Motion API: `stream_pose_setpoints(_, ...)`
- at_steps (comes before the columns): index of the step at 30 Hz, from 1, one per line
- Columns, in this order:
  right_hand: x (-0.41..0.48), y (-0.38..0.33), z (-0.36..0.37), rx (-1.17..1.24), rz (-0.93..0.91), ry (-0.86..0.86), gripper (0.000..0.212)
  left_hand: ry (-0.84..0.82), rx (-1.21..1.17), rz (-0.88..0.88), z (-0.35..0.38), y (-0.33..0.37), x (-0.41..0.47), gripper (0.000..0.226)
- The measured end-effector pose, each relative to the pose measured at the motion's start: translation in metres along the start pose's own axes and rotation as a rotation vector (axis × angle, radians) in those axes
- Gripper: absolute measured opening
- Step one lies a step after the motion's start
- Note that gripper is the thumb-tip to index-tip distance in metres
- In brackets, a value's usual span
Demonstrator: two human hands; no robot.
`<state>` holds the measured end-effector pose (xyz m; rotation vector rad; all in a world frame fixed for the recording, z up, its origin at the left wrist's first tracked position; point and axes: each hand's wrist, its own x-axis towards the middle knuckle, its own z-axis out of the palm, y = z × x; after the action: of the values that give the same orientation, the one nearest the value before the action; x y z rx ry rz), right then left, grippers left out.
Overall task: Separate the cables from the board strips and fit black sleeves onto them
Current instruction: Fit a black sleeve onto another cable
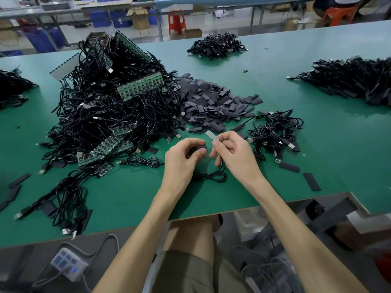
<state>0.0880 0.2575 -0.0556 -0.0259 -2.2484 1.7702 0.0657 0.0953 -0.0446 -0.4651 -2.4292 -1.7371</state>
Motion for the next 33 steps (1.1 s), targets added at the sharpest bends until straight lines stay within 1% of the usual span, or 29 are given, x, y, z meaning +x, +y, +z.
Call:
stream_pose_setpoints(5, 0.0000, 0.0005, -0.0011, 0.034, 0.024, 0.012, 0.014, -0.011, 0.044, 0.041, 0.0014, -0.0019, -0.0004, 0.028)
stream_pose_setpoints(11, -0.0001, -0.0020, -0.0019, 0.041, 0.038, 0.038, 0.034, -0.075, 0.100, 0.136, 0.0037, -0.0022, -0.0002, 0.030)
stream_pose_setpoints(14, -0.0006, -0.0019, -0.0025, 0.038, 0.054, 0.046, 0.039, -0.087, 0.118, 0.174, 0.0051, -0.0021, -0.0012, 0.028)
stream_pose_setpoints(17, -0.0013, -0.0036, -0.0018, 0.065, 0.050, 0.021, 0.039, -0.083, 0.115, 0.172, 0.0052, -0.0025, -0.0009, 0.024)
stream_pose_setpoints(22, -0.0017, -0.0049, -0.0019, 0.061, 0.043, 0.010, 0.040, -0.089, 0.097, 0.172, 0.0051, -0.0020, -0.0015, 0.029)
stream_pose_setpoints(27, -0.0029, -0.0051, -0.0020, 0.078, 0.043, 0.010, 0.041, -0.066, 0.061, 0.131, 0.0063, -0.0016, -0.0018, 0.040)
stream_pose_setpoints(33, -0.0048, -0.0082, -0.0030, 0.102, 0.012, -0.051, 0.044, -0.103, 0.134, 0.139, 0.0076, 0.0001, -0.0044, 0.048)
